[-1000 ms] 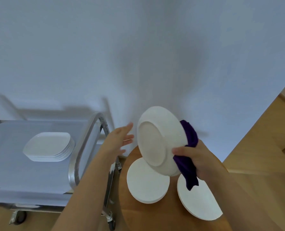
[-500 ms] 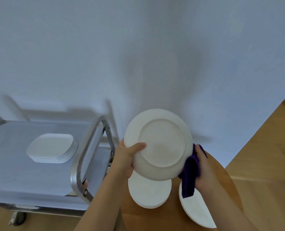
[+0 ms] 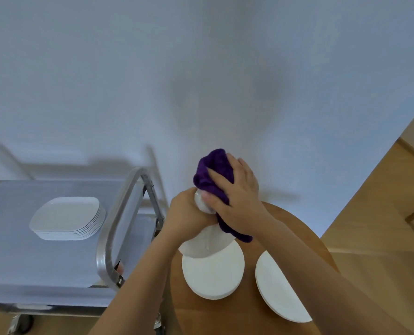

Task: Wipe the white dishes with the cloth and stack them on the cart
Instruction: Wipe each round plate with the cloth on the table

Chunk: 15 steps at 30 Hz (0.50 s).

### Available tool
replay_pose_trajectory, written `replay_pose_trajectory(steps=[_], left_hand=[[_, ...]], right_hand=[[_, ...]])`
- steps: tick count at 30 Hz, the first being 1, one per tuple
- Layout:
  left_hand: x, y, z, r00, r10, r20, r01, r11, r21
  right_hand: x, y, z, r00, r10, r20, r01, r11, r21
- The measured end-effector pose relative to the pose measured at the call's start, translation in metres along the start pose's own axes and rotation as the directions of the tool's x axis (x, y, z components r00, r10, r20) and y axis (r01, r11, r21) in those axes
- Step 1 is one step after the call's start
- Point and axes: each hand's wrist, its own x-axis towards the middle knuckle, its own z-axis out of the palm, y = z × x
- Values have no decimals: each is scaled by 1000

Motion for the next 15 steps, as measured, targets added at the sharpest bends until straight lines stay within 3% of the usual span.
replay_pose_trajectory(steps=[3, 8, 11, 15], left_hand=[[-6, 0, -3, 1000, 17, 2, -17, 1000, -4], [-17, 8, -5, 999, -8, -46, 4, 997, -81], [-22, 14, -13, 996, -44, -78, 27, 978, -205], [-25, 19, -19, 994, -64, -91, 30, 941, -336]], right_hand=[[3, 1, -3, 995, -69, -77, 69, 998, -9], [2, 10, -2, 895, -43, -443, 126, 979, 158], [3, 24, -8, 885, 120, -450, 46, 939, 342], [-2, 37, -11, 853, 360, -378, -74, 801, 595]])
